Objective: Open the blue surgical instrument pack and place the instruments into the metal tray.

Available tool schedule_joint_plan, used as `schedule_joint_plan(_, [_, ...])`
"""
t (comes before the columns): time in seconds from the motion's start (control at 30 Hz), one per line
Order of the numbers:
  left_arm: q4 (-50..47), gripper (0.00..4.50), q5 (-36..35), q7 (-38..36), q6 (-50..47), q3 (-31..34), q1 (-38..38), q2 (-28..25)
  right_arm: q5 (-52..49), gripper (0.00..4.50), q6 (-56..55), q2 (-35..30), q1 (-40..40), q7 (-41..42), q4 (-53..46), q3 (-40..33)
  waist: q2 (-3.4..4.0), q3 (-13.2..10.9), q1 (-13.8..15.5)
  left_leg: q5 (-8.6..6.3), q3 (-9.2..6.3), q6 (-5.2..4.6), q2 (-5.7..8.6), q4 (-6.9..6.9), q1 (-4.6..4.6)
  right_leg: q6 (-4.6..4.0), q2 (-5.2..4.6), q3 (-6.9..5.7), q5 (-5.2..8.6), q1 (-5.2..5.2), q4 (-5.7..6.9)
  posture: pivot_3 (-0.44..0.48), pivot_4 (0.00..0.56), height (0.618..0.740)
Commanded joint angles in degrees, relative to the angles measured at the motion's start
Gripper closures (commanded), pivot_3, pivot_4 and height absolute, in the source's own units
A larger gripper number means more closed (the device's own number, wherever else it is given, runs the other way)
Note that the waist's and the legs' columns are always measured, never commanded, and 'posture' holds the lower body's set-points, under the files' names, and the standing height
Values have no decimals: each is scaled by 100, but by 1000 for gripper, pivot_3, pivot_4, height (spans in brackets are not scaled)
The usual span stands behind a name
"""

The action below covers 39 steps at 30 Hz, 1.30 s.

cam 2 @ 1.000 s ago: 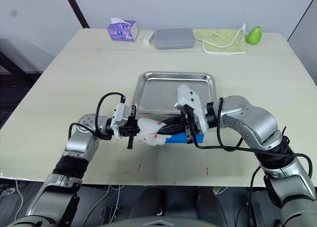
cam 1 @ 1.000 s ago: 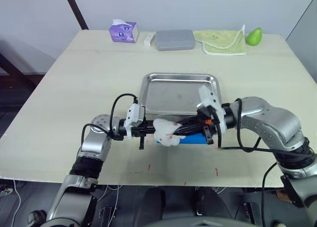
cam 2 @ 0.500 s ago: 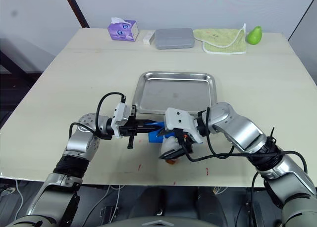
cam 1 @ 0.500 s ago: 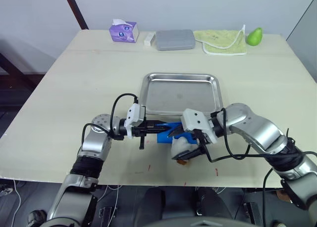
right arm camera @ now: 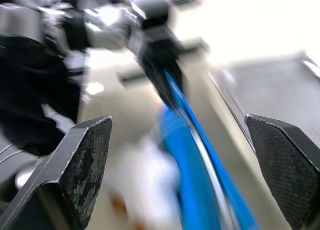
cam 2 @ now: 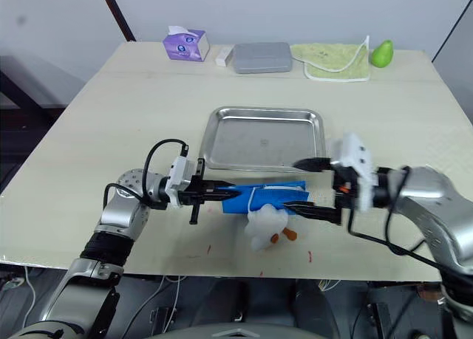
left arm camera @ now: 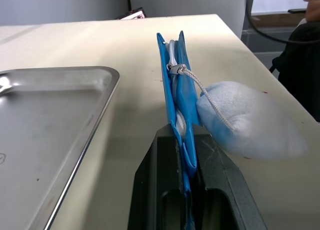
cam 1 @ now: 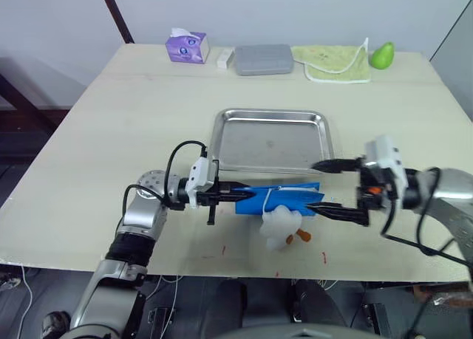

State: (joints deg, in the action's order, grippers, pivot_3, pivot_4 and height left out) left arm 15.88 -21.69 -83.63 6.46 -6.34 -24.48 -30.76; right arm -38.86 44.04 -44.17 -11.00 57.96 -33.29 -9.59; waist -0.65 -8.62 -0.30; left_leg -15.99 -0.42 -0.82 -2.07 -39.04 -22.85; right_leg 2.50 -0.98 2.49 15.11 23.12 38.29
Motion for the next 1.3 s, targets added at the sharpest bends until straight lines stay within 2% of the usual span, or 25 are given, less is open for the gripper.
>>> schedule_joint_plan(0.03, [123,4500,86,-108,74,-21,47,-60,-122,54,-446,114,447,-322,-230,-851,0,0,-22,0,0,0,0,1,0,0,2,-2,0,-1,1,0,150,740])
schedule_joint_plan(0.07, [144,4500,85,-119,93,-17,46,-63,231,54,-731,-15,812,-276,-227,-964,0,0,-24,0,0,0,0,1,0,0,2,-2,1,-1,1,0,150,740])
schedule_joint_plan(0.1, [152,4500,79,-129,108,-11,51,-67,480,54,-1288,266,1074,-410,-114,-1171,-2,1,-18,0,1,0,1,1,-1,0,2,-1,1,-1,0,0,150,740])
schedule_joint_plan(0.13, [157,4500,75,-124,119,-9,51,-64,306,54,-1367,-73,1422,427,117,-1225,-6,2,-14,0,2,0,1,2,-1,1,1,-3,1,-3,-3,0,150,740])
schedule_joint_plan(0.17, [170,4500,75,-123,136,-8,54,-65,176,54,-1403,-136,1621,672,327,-1406,-2,1,-20,0,8,0,1,2,-6,1,1,-8,1,-3,-8,0,150,740])
schedule_joint_plan(0.3, [203,4500,79,-130,180,-13,63,-65,188,54,-1730,-254,1773,947,765,-1484,-1,2,-51,0,11,0,0,3,8,2,1,8,0,-5,-6,0,150,740])
schedule_joint_plan(0.4, [216,4500,87,-124,197,-17,63,-62,198,54,-1840,-212,1545,936,872,-1209,0,1,-48,0,11,0,-1,4,8,1,5,4,1,-5,-6,0,150,740])
schedule_joint_plan(0.67, [90,4500,82,-70,153,-41,126,-29,447,54,-1695,290,334,476,1045,253,-2,1,-49,0,8,0,-1,4,5,1,4,3,1,-5,-7,0,150,740])
schedule_joint_plan(0.8, [-48,4500,72,-22,104,-45,164,-28,706,54,-1819,575,-163,568,1586,862,-1,1,-17,0,4,0,-1,4,3,1,4,-1,1,-4,-6,0,150,740])
schedule_joint_plan(1.03, [-234,4500,57,55,9,-41,224,-60,987,54,-2225,858,-567,894,2442,1320,0,1,-22,0,4,0,0,4,3,0,1,-2,0,-4,-7,0,150,740])
schedule_joint_plan(1.3, [-296,4500,50,107,-46,-32,244,-81,1067,54,-2452,1104,-665,982,2783,1437,1,1,-27,0,1,0,0,3,3,0,1,-1,0,-4,-6,0,150,740])
